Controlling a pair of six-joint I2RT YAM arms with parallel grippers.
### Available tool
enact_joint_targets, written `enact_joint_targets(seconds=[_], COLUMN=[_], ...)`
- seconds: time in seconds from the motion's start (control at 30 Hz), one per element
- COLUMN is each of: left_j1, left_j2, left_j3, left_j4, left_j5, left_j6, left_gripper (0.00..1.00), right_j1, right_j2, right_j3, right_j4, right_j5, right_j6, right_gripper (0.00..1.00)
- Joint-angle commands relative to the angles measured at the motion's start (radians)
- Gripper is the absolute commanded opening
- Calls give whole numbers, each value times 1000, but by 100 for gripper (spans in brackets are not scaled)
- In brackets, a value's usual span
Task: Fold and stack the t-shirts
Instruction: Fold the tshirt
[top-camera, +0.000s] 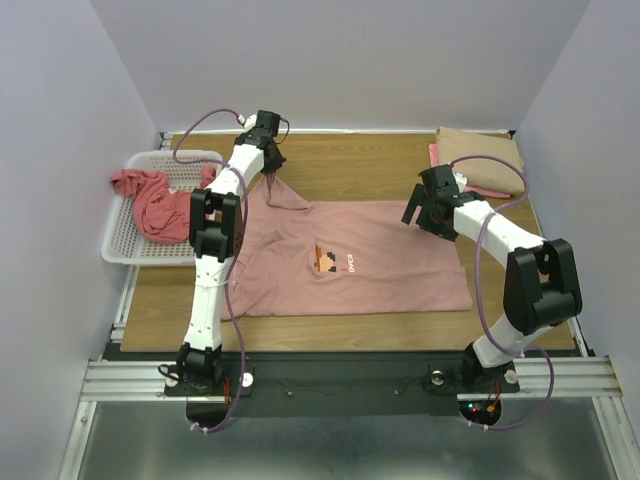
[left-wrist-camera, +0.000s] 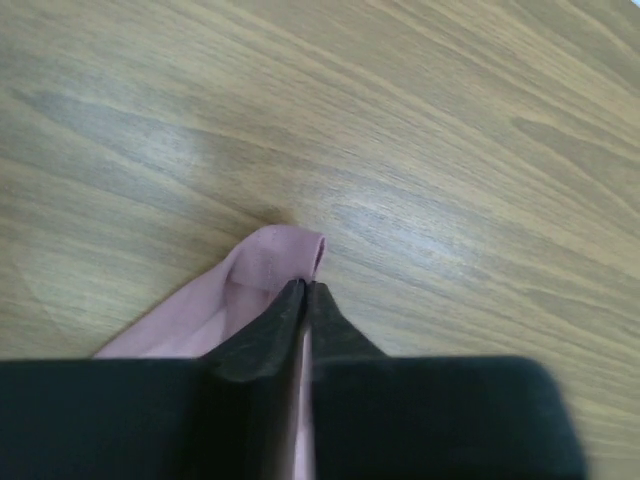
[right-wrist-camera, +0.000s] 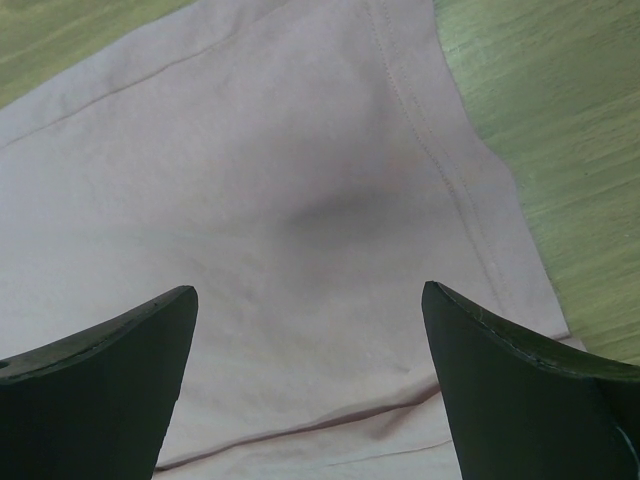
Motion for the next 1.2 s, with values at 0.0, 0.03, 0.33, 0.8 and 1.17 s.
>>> enact_joint_targets(seconds=[0.0, 0.03, 0.33, 0.8, 1.17], left_j1=[2, 2, 2, 0, 0], left_j2=[-5, -6, -80, -245, -295], left_j3=[50, 52, -67, -276, -350], left_j4=[22, 19, 58, 155, 181], left_j5=[-12, -16, -55, -9, 0], left_j6=[12, 12, 45, 81, 72], left_gripper=[1, 0, 0, 0, 0], right_j1=[-9, -9, -23, -49, -61], right_j2=[39, 47, 143, 395, 560], right_j3=[64, 82, 195, 450, 604], right_j4=[27, 28, 27, 25, 25], right_j5=[36, 45, 56, 191, 216], right_j6=[-10, -9, -21, -29, -35], right_gripper=[100, 100, 100, 98, 69])
